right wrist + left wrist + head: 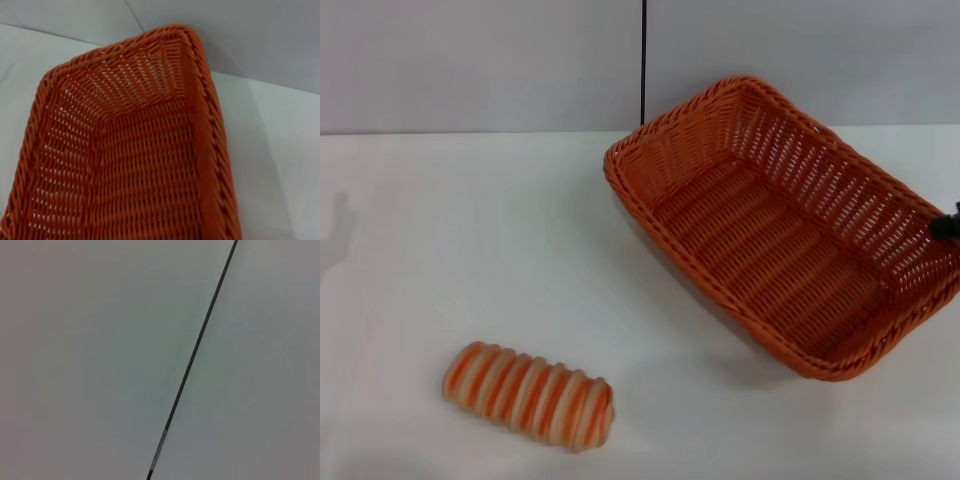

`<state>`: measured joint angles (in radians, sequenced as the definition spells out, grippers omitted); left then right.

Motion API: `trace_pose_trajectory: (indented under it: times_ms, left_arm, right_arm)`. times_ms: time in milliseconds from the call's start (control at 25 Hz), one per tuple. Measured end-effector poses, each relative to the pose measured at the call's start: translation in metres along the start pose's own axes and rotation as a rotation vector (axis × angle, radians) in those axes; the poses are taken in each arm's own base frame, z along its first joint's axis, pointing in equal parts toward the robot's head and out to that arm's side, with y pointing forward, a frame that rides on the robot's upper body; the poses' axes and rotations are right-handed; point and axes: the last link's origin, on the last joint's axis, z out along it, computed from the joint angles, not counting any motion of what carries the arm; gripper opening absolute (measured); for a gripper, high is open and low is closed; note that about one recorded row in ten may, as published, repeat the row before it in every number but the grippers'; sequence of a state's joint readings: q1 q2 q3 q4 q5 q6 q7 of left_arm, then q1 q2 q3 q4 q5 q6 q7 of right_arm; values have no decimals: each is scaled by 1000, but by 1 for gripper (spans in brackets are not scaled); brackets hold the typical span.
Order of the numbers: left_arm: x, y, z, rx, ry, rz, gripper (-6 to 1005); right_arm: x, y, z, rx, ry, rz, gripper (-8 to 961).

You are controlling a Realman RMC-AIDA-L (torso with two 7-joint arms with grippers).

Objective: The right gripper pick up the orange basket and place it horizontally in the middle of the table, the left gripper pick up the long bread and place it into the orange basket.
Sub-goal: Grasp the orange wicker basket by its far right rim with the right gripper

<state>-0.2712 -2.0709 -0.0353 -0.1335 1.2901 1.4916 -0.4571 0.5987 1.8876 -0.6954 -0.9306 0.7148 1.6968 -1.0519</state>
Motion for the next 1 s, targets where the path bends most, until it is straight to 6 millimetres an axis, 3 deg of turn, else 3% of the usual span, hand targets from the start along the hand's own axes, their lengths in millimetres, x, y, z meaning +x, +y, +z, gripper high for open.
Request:
trace_pose_trajectory:
  times_ms: [200,440,920,1000]
  left_arm:
    - [-2,1,0,1,-9,-7,852]
    - [-2,2,0,1,-10,-9,852]
    - [-2,1,-1,6,-12,-9,851]
    - [-2,0,-1,7,-11,-9,850]
  right_arm:
    - [2,0,14,-3,7,-8,717]
    - [1,2,24,-5,-4,-26,643]
    - [7,0,30,-12,-21,-17,168]
    - [7,0,29,-11,-26,-21,170]
